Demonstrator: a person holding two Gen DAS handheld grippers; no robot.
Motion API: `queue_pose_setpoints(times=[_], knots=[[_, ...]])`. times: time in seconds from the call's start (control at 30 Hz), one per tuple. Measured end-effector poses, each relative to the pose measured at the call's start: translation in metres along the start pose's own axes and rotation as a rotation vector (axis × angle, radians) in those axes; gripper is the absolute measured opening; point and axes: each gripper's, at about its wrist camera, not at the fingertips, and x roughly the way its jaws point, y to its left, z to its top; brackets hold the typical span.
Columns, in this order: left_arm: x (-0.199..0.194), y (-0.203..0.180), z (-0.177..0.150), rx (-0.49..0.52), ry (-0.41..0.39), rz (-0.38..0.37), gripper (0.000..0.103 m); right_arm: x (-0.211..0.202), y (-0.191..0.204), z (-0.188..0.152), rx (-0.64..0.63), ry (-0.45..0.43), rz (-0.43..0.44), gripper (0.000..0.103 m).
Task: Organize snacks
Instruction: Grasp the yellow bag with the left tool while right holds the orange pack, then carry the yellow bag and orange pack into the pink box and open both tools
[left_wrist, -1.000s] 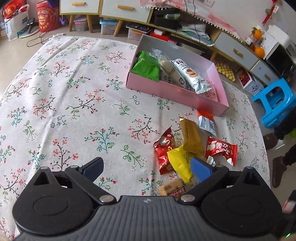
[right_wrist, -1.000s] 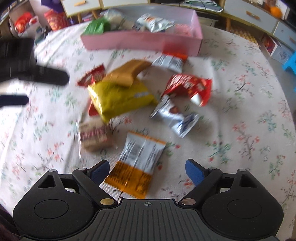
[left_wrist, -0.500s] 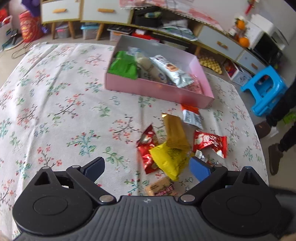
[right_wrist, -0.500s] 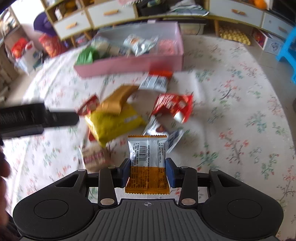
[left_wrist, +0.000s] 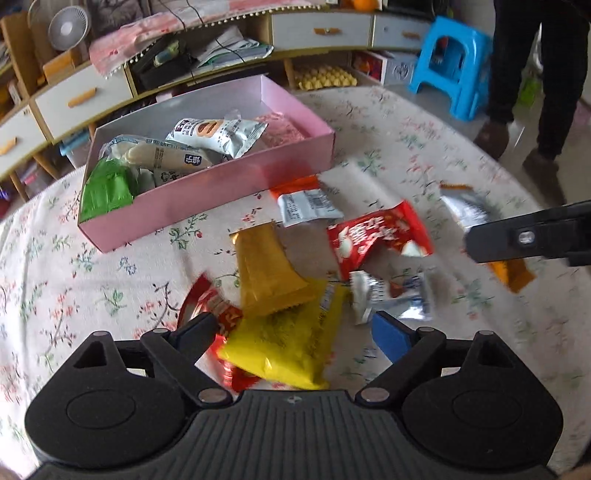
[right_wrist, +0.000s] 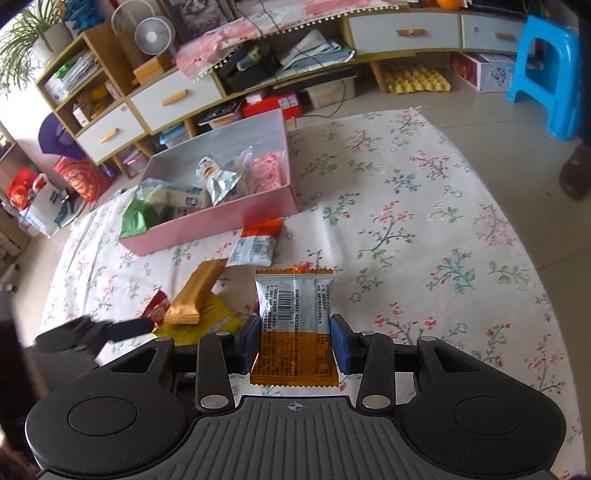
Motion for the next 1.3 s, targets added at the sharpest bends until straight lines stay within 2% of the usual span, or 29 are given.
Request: queue_pose_setpoints(times=[0.17,0.23,0.43,0.77,0.9,1.0,1.17,1.3], knots=[[0.010,0.001,-0.002,0.047,-0.003,0.040,0.078,-0.001,0.000,-0.001,-0.003,0.002,0.010,0.039],[0.007,0.001,-0.002,0.050,-0.006,0.046,0.064,-0.002,0.000,-0.001,0.000,0.001,0.019,0.039],[-0.004,0.010,-0.001,-0.029,0.013,-0.010,0.050,-0.007,-0.001,0.001,0.005,-0.016,0.036,0.039],[-0.029,0.019,-0.008,-0.151,-0.008,-0.102,0.050,-0.012,-0.004,0.003,0.016,-0.031,0.042,0.039],[-0.045,0.028,-0.009,-0.234,-0.026,-0.217,0.050,-0.013,-0.006,0.005,0.022,-0.032,0.044,0.039],[-0.063,0.042,-0.008,-0.301,-0.085,-0.281,0.050,-0.015,-0.008,0.006,0.030,-0.038,0.045,0.039],[-0.080,0.066,-0.005,-0.391,-0.184,-0.229,0.050,-0.016,-0.010,0.007,0.036,-0.045,0.045,0.039],[-0.073,0.075,-0.006,-0.461,-0.180,-0.164,0.050,-0.014,-0.008,0.006,0.030,-0.038,0.044,0.039]])
